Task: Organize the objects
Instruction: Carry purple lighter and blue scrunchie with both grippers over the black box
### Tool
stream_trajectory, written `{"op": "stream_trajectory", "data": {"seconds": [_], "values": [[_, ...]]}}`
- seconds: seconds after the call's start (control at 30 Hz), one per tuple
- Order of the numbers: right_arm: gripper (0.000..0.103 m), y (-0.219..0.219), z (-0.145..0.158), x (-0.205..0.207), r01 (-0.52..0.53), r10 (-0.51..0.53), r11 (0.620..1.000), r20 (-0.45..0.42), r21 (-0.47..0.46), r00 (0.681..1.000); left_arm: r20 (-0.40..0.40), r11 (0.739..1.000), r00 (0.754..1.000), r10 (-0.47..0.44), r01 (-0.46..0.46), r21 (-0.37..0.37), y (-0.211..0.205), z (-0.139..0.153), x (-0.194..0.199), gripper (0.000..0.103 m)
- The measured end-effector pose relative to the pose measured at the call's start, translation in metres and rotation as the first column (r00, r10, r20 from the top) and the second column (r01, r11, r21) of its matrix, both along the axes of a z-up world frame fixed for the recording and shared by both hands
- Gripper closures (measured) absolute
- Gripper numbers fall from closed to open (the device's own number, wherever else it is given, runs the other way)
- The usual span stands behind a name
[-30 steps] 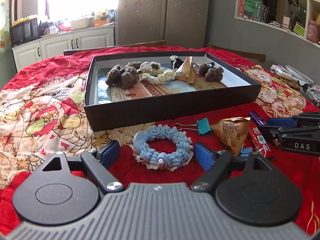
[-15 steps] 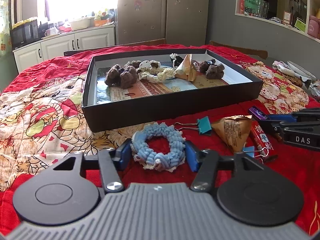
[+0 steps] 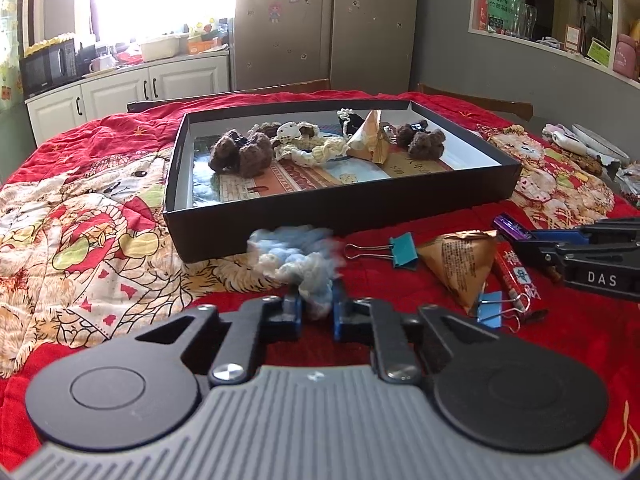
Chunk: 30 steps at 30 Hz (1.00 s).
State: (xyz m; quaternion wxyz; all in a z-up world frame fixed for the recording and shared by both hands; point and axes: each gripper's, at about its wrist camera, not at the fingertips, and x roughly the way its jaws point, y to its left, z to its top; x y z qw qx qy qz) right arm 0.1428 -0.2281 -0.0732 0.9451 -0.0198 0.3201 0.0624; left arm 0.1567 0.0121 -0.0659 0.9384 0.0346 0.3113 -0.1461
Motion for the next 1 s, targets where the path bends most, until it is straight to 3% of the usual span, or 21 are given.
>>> {"op": "stream_trajectory", "data": {"seconds": [0.63, 1.0], "values": [[0.084, -0.002, 0.004, -0.005, 0.002, -0.002, 1.000, 0.016, 0.013, 1.000, 0.014, 0.999, 1.000, 0.006, -0.005, -0.033, 0.005, 0.005, -0.008, 0.090], [0.084, -0.005, 0.017, -0.019, -0.018, 0.014, 0.999, 0.067, 0.050, 0.998, 0.062, 0.997, 0.998, -0.003, 0.008, -0.083, 0.010, 0.025, -0.020, 0.090]]}}
